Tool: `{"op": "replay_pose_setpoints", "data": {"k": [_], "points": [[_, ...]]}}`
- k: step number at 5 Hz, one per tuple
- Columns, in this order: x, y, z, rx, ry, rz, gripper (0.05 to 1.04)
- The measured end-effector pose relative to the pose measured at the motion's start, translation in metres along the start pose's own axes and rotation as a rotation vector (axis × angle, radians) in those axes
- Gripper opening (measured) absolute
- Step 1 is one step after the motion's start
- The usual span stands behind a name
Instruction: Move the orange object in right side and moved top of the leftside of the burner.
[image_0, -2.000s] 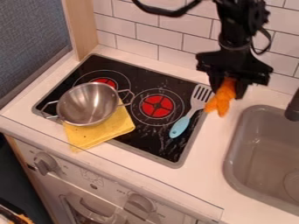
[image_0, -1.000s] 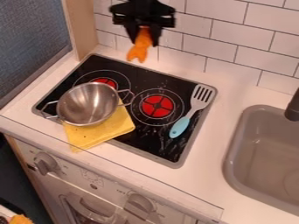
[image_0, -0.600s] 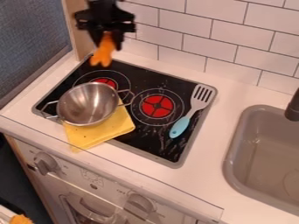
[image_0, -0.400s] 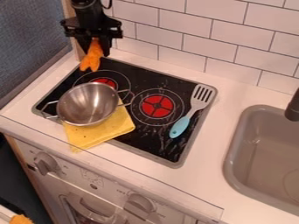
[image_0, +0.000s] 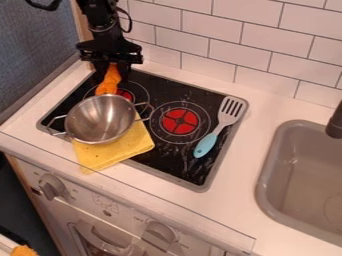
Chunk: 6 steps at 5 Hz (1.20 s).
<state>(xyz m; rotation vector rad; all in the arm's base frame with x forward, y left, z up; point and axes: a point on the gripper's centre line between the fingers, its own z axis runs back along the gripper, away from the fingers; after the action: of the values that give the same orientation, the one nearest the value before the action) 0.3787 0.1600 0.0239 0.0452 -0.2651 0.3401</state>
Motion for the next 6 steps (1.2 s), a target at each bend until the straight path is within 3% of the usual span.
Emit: {"op": "replay_pose_setpoints", "data": {"k": [1,2,3,4,6], "points": [[0.003,0.000,-0.003,-0.003,0.003,0.008,0.550],[0.001,-0.006,-0.009,-0.043,0.040,0.005,0.848],[0.001,0.000,-0.006,-0.002,0.058,0.010,1.008],[0.000,-0.005,-0.005,0.017,0.075,0.001,1.003],[0.010,-0.010,0.016,0.004,0.024,-0.012,1.000]]}}
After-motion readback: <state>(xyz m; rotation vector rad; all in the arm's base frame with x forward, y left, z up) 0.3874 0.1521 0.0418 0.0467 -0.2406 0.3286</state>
